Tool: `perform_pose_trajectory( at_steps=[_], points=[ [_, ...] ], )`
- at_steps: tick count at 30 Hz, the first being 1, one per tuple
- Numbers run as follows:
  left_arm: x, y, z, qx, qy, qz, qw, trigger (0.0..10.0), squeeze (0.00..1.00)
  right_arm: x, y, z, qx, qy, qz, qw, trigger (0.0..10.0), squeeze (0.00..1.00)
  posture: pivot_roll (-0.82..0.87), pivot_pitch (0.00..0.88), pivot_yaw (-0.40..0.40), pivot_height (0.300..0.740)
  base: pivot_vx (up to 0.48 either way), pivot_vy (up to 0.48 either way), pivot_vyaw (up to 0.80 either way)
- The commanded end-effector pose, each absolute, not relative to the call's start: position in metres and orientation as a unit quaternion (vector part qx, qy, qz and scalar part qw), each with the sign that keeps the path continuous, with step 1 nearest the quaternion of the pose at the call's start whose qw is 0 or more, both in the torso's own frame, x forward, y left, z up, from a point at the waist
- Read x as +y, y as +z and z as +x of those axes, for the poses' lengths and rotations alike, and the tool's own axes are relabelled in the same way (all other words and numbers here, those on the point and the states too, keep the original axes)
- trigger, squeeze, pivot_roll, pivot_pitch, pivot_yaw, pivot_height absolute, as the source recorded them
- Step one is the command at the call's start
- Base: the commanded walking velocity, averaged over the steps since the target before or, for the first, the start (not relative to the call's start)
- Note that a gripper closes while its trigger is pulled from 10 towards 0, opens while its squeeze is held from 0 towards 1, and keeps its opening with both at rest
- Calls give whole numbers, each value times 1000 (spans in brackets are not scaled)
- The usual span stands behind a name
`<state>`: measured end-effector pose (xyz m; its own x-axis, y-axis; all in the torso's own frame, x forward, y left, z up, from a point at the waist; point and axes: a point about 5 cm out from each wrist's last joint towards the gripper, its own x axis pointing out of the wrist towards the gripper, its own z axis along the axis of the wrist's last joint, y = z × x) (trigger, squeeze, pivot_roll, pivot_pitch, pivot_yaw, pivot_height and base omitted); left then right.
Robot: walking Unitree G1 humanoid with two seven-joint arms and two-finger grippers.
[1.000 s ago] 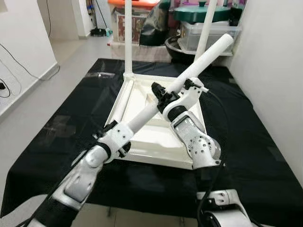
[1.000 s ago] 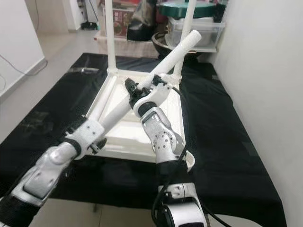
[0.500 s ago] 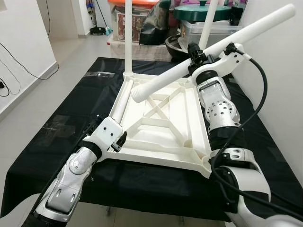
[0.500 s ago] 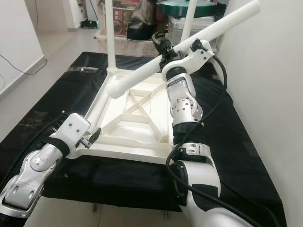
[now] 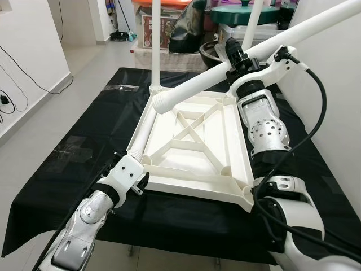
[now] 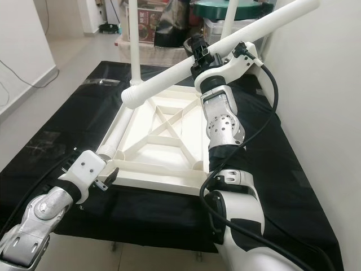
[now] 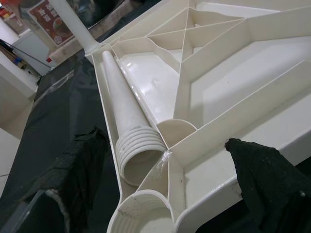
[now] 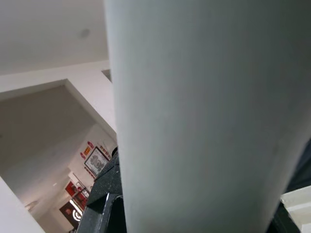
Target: Building children table
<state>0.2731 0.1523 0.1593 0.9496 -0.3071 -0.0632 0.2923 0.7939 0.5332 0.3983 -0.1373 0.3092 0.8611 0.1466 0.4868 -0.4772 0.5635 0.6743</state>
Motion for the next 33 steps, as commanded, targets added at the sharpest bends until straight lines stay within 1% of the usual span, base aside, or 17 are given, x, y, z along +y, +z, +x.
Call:
perform_pose_trajectory(
  at_steps=[1, 6, 8, 10, 11, 12, 13, 14, 15, 16, 19, 26, 29, 33],
  points=[
    [157, 155, 272, -5, -158, 283, 946, 10000, 0, -137, 317, 399, -205, 189, 425, 861, 0, 0, 157, 0, -66, 740, 0, 0, 0],
    [155, 153, 271, -3, -159, 280, 947, 10000, 0, -137, 315, 400, -202, 194, 419, 864, 0, 0, 157, 0, -65, 740, 0, 0, 0],
    [155, 153, 271, -3, -160, 280, 947, 10000, 0, -137, 308, 403, -182, 175, 399, 882, 0, 0, 157, 0, -65, 740, 0, 0, 0],
    [155, 153, 271, -3, -160, 280, 947, 10000, 0, -137, 307, 404, -177, 170, 392, 887, 0, 0, 157, 0, -65, 740, 0, 0, 0],
    [156, 152, 271, -2, -159, 280, 947, 10000, 0, -147, 294, 410, -136, 89, 384, 909, 0, 0, 158, 0, -66, 740, 0, 0, 0],
    [156, 152, 271, -2, -159, 280, 947, 10000, 0, -147, 294, 410, -136, 89, 384, 909, 0, 0, 158, 0, -66, 740, 0, 0, 0],
    [157, 152, 271, -2, -158, 280, 947, 10000, 0, -155, 285, 413, -108, 30, 377, 919, 0, 0, 158, 0, -66, 740, 0, 0, 0],
    [157, 152, 271, -2, -158, 280, 947, 10000, 0, -155, 285, 413, -108, 30, 377, 919, 0, 0, 158, 0, -66, 740, 0, 0, 0],
    [157, 152, 271, -1, -157, 279, 947, 10000, 0, -164, 278, 415, -93, -20, 374, 923, 0, 0, 162, 0, -69, 740, 0, 0, 0],
    [156, 152, 271, -1, -157, 278, 948, 10000, 0, -171, 274, 416, -87, -55, 379, 920, 0, 0, 162, 0, -69, 740, 0, 0, 0],
    [154, 150, 271, -1, -160, 276, 948, 10000, 0, -182, 268, 415, -82, -104, 379, 916, 0, 0, 162, 0, -69, 740, 0, 0, 0],
    [155, 148, 270, 2, -159, 277, 948, 10000, 0, -189, 254, 413, -49, -165, 341, 924, 0, 0, 161, 0, -69, 740, 0, 0, 0],
    [155, 148, 270, 2, -159, 277, 948, 10000, 0, -189, 254, 413, -49, -165, 341, 924, 0, 0, 161, 0, -69, 740, 0, 0, 0],
    [153, 147, 270, 3, -161, 276, 948, 10000, 0, -186, 251, 413, -39, -179, 319, 930, 0, 0, 157, 0, -67, 740, 0, 0, 0]
  ],
)
